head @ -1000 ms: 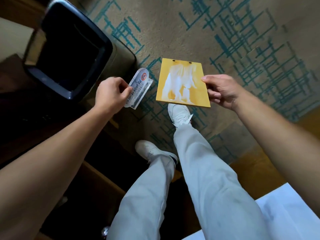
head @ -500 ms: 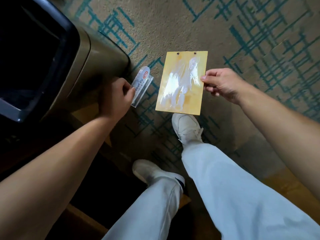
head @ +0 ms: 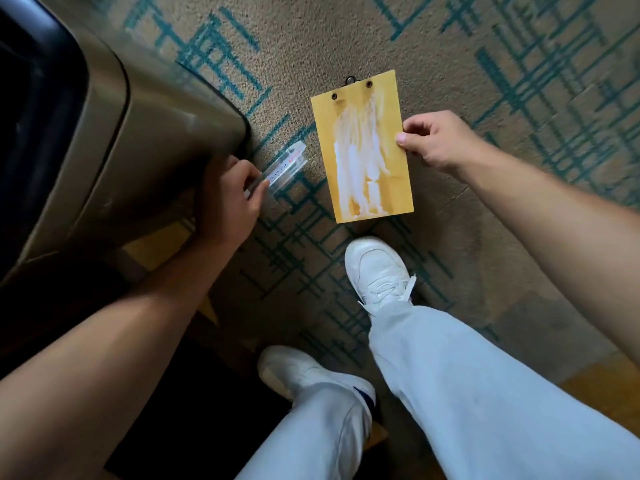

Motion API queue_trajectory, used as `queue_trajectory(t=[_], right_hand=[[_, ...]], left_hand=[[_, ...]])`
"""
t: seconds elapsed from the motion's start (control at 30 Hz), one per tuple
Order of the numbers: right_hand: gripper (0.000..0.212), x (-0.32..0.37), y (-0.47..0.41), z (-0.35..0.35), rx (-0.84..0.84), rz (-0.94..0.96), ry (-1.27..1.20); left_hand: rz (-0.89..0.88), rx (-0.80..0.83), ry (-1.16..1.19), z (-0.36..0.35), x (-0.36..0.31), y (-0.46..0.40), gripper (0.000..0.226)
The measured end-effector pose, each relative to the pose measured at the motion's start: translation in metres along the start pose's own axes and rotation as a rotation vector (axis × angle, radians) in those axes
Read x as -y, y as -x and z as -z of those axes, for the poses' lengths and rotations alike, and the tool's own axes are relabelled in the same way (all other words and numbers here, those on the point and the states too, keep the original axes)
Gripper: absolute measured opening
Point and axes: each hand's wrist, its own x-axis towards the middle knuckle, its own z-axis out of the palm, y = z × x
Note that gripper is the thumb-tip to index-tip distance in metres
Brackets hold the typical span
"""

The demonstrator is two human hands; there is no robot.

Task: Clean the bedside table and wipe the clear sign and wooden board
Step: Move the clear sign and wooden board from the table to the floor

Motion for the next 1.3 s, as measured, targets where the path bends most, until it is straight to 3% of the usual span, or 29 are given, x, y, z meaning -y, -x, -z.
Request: queue_trajectory(t=[0.47,0.8,0.9,1.03,1.3], right_hand=[[0.016,-0.015,-0.016,-0.019,-0.117,-0.026,0.323],[0.023,-0.012,-0.021,-0.024,-0.176,-0.068,0.357],[0.03,-0.006,-0.018,-0.017,-0.183,-0.124,0.315],[0.039,0.016,0.005,-0.009,-0.271,-0.109,0.301],[0.052,0.124,0.117,0.026,-0.33,0.164,0.472]], left_hand=[[0.029,0.086,-0.158,-0.013,0.016,0.019,0.013],[0.024,0.107,-0.191,-0.011,0.019,0.018,0.015],[0.037,0.155,-0.186,-0.005,0.018,0.02,0.026],[-0.011,0.201,-0.199,0.021,0.009,0.032,0.046],[-0.009,0.186,-0.035,0.129,-0.043,0.083,0.025]])
